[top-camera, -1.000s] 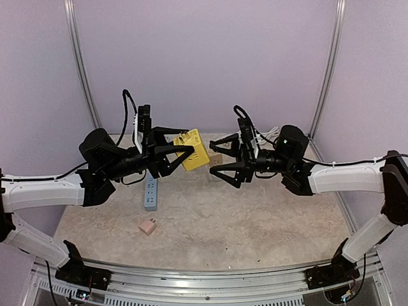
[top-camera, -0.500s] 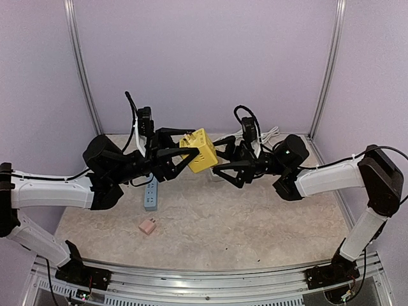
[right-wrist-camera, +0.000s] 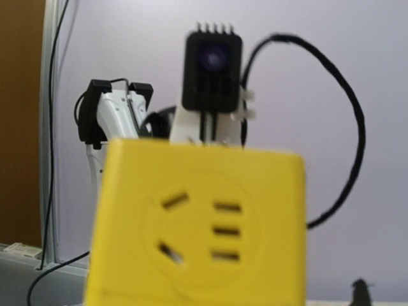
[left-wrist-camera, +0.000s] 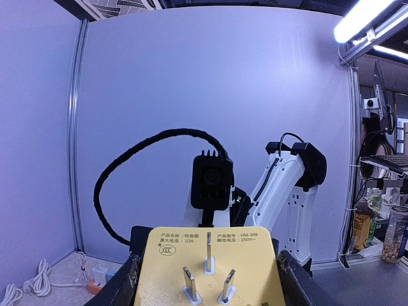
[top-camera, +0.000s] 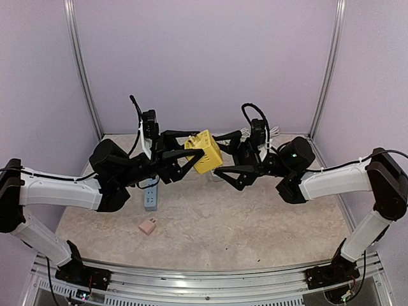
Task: Insert the plug
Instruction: Pass from the left arm to the right
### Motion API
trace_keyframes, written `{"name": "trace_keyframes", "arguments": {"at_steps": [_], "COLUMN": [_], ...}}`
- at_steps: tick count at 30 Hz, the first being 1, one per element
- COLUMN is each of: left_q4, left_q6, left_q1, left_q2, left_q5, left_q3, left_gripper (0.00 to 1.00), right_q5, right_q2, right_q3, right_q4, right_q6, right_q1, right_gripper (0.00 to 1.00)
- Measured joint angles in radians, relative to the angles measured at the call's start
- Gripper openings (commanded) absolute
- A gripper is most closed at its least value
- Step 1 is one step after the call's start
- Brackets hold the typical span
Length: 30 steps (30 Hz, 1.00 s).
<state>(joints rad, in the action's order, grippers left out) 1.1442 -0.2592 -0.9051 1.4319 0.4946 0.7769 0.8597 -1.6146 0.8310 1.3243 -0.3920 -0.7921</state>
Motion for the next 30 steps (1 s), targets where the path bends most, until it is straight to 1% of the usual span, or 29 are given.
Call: {"name": "trace_keyframes", "arguments": {"at_steps": [6,11,16,20,23,24,25,26,27,28,29,30], "left_q4": [0.021,0.023,0.022,0.017,0.013,0.013,0.014,0.014,0.014,0.015,0.015,0.021], "left_q6": [0.002,0.014,0.025,0.032,0.034,0.034,0.034,0.035,0.036,0.038,0.041,0.045], "left_q1": [0.0,0.0,-0.001,-0.001,0.0,0.0,0.0,0.0,0.0,0.0,0.0,0.002], "left_q2": [0.016,0.026,0.031,0.031,0.031,0.031,0.031,0.031,0.031,0.032,0.032,0.033], "left_q5": [0.003,0.027,0.059,0.073,0.074,0.074,0.074,0.074,0.072,0.071,0.068,0.064], "left_q3": [0.0,0.006,0.027,0.036,0.038,0.038,0.038,0.038,0.038,0.038,0.038,0.038], "left_gripper": [0.11,0.13,0.13,0.13,0.13,0.13,0.14,0.16,0.19,0.23,0.29,0.39], "right_q5": [0.0,-0.001,-0.002,0.0,0.004,0.005,0.007,0.01,0.017,0.022,0.037,0.039], "right_q2": [0.026,0.037,0.04,0.042,0.044,0.046,0.046,0.047,0.047,0.047,0.047,0.047], "right_q3": [0.0,0.034,0.043,0.043,0.043,0.043,0.043,0.043,0.043,0.044,0.046,0.049], "right_q4": [-0.006,-0.109,-0.166,-0.2,-0.208,-0.208,-0.208,-0.207,-0.205,-0.204,-0.202,-0.203], "right_q6": [0.034,0.063,0.07,0.074,0.073,0.072,0.072,0.069,0.062,0.064,0.053,0.051], "right_q1": [-0.006,-0.018,-0.018,-0.018,-0.018,-0.018,-0.018,-0.018,-0.018,-0.02,-0.022,-0.022], "right_gripper": [0.95,0.94,0.94,0.91,0.86,0.83,0.78,0.72,0.63,0.54,0.46,0.38]}}
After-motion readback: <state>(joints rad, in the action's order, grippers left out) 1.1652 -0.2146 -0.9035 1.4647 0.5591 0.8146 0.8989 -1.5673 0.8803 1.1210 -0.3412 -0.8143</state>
